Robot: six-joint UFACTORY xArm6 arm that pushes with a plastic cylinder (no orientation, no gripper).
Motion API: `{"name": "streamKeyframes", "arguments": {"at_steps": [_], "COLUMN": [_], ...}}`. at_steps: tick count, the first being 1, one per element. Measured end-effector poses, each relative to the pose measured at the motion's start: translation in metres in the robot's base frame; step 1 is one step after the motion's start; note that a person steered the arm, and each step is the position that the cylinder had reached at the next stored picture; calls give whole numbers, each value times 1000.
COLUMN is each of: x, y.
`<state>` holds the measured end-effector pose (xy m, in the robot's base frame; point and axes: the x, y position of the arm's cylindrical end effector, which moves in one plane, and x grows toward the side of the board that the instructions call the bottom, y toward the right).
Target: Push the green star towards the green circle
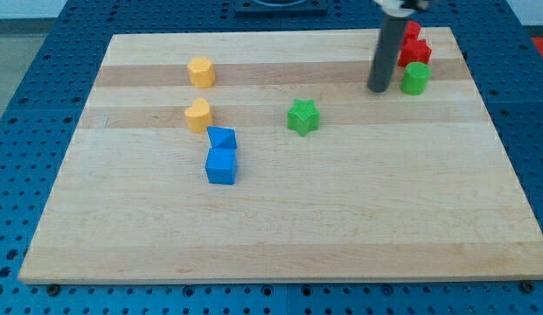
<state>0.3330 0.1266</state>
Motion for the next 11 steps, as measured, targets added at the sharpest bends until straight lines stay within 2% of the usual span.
{"name": "streamKeyframes", "arguments": {"at_steps": [2, 3, 4, 5, 7, 9, 11], "x": [12, 32, 53, 62, 81, 130, 100], "y": [-114, -146, -149, -134, -70, -26, -19]}}
